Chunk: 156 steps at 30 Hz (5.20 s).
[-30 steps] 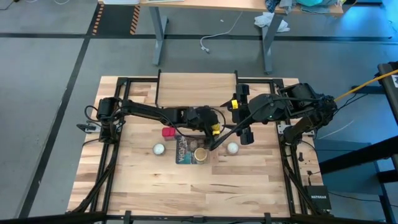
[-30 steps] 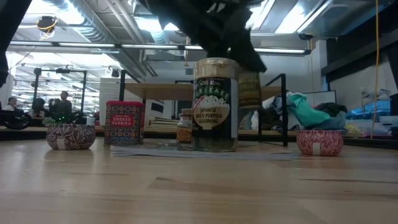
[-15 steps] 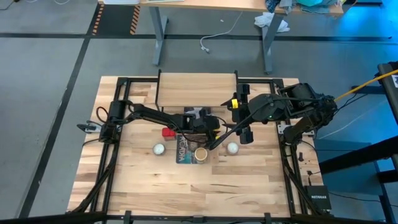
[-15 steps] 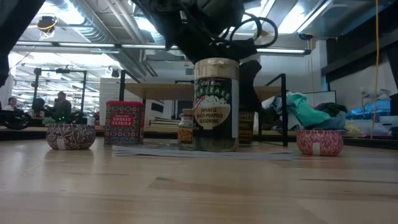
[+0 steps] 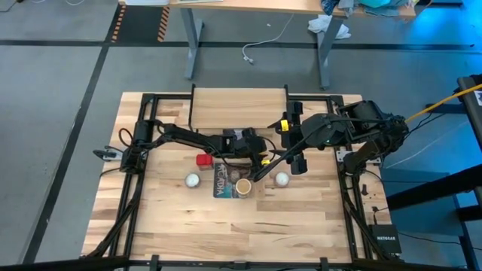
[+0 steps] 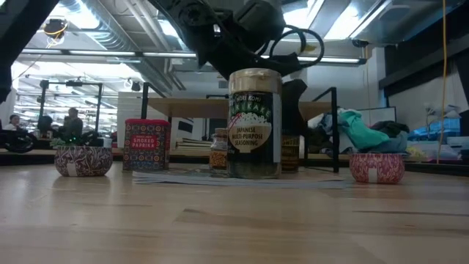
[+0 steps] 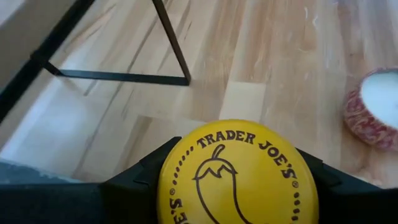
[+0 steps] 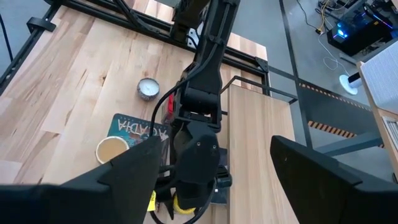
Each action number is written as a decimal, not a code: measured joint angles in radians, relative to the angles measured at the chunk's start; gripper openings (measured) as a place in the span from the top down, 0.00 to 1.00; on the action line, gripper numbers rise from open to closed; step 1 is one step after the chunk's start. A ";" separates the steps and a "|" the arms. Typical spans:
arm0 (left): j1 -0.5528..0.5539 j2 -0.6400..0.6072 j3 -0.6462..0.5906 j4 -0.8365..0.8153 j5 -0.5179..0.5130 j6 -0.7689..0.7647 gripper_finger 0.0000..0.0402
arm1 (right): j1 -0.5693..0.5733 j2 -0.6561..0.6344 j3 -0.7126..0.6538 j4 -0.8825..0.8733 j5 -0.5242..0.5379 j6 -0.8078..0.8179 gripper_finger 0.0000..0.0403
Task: Shelf spices
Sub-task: Remove the yellow black seasoning bottle from the shelf, then put the transparent seasoning bottle on the shelf
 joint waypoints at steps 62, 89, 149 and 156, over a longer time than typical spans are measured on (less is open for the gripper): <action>-0.494 -1.177 -0.426 -0.432 -0.826 -0.161 0.23 | -0.189 0.142 -0.474 0.451 -0.314 0.253 0.24; -0.493 -1.207 -0.439 -0.499 -0.762 -0.202 0.23 | -0.244 0.326 -0.283 0.413 -0.283 0.197 0.32; -0.068 -0.365 -0.417 -0.138 0.398 0.065 0.27 | 0.118 -0.044 -0.060 0.360 0.160 -0.064 0.32; -0.069 -0.354 -0.417 -0.130 0.398 0.061 0.35 | 0.118 -0.044 -0.060 0.361 0.161 -0.064 0.32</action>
